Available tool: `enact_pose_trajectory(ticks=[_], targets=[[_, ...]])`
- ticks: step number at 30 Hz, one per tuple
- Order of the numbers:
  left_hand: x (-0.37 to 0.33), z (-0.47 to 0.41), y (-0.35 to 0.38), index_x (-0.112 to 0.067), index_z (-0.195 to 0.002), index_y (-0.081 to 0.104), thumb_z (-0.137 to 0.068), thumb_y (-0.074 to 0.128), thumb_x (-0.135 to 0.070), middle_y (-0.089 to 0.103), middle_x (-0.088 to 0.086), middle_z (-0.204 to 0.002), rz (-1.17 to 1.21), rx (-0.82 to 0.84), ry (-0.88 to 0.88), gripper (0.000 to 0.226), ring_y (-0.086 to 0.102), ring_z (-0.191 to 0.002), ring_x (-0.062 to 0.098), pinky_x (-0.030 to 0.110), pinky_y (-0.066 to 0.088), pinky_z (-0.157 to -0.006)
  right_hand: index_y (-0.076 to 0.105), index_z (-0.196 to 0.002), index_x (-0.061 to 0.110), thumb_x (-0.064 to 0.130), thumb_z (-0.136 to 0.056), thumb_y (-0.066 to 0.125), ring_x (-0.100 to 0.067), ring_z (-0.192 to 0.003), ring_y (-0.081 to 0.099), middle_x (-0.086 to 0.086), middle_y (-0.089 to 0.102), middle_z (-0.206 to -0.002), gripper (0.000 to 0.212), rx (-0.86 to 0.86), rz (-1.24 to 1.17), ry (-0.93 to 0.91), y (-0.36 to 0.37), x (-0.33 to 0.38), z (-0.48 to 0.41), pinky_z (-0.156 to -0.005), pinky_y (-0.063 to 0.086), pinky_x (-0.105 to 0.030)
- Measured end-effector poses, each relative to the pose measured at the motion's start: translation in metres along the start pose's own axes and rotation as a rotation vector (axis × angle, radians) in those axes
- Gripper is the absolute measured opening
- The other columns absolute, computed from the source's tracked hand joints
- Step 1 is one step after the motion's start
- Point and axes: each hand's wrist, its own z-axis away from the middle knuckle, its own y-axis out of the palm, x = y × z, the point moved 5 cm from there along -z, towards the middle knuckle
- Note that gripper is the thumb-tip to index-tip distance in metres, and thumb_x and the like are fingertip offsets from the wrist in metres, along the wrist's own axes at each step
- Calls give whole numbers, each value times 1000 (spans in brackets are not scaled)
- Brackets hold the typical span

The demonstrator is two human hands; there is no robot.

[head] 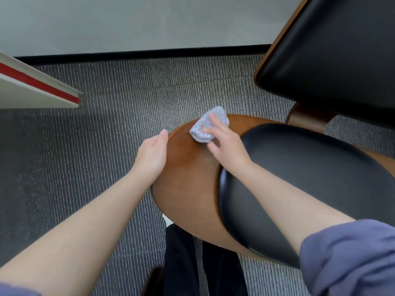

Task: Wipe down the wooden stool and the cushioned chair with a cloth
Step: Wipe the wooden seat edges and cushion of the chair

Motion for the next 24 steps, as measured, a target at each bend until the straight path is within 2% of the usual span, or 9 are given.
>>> enact_pose_trajectory(ticks=[2,4,6,9,12,15,17,21,24], targets=[[1,0,0,-3,-85,61,-101,33,-45,55,6,-77,28,-2,-40,53,53,-71,20,30,41,-67,66,-115,5,-4,-84,61,-25,-134,47,-12,43,-149,32,-12,-30,4,7,9,2,-100,42,-28],[2,-1,0,-11,-79,56,-102,36,-42,53,1,-68,65,-6,-66,44,50,-63,16,27,36,-57,64,-118,3,-6,-82,61,-26,-137,41,-15,45,-146,37,1,-51,-110,17,26,10,-105,37,-27],[5,1,0,-15,-71,54,-101,37,-44,55,-7,-61,126,7,-124,45,51,-57,12,25,37,-55,60,-128,6,-7,-83,59,-21,-140,36,-11,44,-148,47,19,-72,-107,19,28,13,-109,33,-24],[15,9,-1,-18,-89,67,-101,34,-51,68,-2,-83,186,58,-193,48,63,-78,14,29,44,-69,54,-136,10,-2,-87,58,-20,-141,36,-9,42,-150,51,-24,-28,10,14,21,8,-113,33,-33],[25,16,1,-18,-98,69,-101,32,-54,71,1,-94,244,70,-230,51,65,-88,16,33,49,-83,62,-126,3,0,-80,59,-37,-125,51,-22,52,-138,46,-36,65,-174,23,39,15,-103,40,-37],[29,20,2,-14,-108,70,-99,34,-57,73,5,-102,310,82,-260,57,68,-96,22,40,50,-96,66,-120,7,4,-81,58,-35,-110,55,-18,55,-129,40,-64,52,-227,21,39,13,-89,49,-40],[31,17,2,-16,-109,70,-98,35,-58,73,4,-103,328,87,-268,56,68,-97,23,43,50,-98,66,-121,9,8,-84,57,-31,-106,53,-13,54,-124,38,-105,32,-196,18,38,7,-84,50,-41],[31,17,0,-17,-117,67,-97,36,-59,73,3,-106,338,101,-252,57,68,-101,22,44,48,-101,68,-119,11,7,-84,62,-28,-101,52,-9,53,-119,36,-82,-55,-230,24,51,16,-87,48,-38],[31,18,1,-16,-116,68,-96,36,-61,74,3,-105,344,115,-261,58,69,-100,22,44,48,-100,70,-112,13,11,-84,60,-28,-101,54,-7,52,-117,30,-83,-124,-149,20,46,13,-86,49,-42]])
